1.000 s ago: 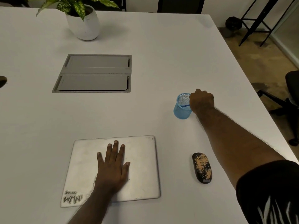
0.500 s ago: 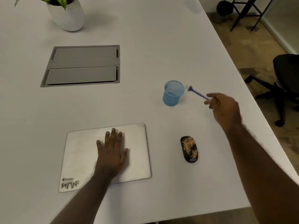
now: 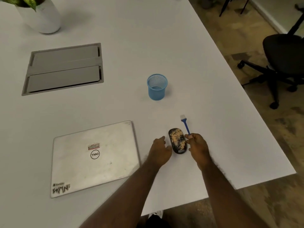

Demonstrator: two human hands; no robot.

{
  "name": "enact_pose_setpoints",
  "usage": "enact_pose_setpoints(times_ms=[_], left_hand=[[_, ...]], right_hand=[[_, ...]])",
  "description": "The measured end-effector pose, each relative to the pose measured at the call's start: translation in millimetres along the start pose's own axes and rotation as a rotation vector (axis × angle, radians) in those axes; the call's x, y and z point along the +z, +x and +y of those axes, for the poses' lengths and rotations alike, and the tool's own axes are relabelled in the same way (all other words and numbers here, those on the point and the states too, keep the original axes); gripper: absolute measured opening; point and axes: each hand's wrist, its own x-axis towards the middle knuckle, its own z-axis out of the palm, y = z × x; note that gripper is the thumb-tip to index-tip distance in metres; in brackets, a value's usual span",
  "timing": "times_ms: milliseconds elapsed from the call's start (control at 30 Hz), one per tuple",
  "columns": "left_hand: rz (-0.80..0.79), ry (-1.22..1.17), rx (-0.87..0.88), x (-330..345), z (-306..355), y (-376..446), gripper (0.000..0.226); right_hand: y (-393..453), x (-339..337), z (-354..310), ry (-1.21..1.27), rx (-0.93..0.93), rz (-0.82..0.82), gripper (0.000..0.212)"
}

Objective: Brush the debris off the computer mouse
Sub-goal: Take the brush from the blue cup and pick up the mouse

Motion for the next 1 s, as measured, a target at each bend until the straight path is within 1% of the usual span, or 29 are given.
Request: enact_pose_setpoints(times_ms=[67,100,167,300,433,500,633,767,900,1000], left_hand=[[-0.011,-0.094,-0.066,4,9,5,0.020],[-0.001,-0.151,-0.079,6,12,7,0.013],[-0.010,-0.230,-0.097,10,15,7,0.018],[0.004,-0.279,-0.110,18,17,8,0.033],[0.009,-0.418,-0.134,21,12,8,0.035],[-0.009,-0.495,-0.132,19,12,4,0.034],[-0.084,-0.597,-0.092,11,16,-10,0.037],[-0.176,-0.718,-0.089,1,26,-35,0.036],[-0.273,-0.837,-0.098,-9,41,-69,0.035],[-0.395,-0.857,-0.074,-17,51,-96,0.028]], right_hand=[[-2,2,-1,0.019,0.002,-0.006,0.025],[-3,2,-1,0.032,0.009,-0.010,0.026],[-5,3,0,0.050,0.022,-0.014,0.026],[-8,3,1,0.084,0.050,-0.019,0.027],[-13,1,-1,0.131,0.055,-0.019,0.018],[-16,-3,-2,0.160,0.060,-0.015,0.020],[-29,-15,-7,0.204,0.062,-0.021,0.025],[-58,-32,-18,0.274,0.046,-0.007,0.018],[-99,-51,-26,0.329,0.024,0.035,0.018],[-133,-67,-32,0.376,0.014,0.078,0.015]])
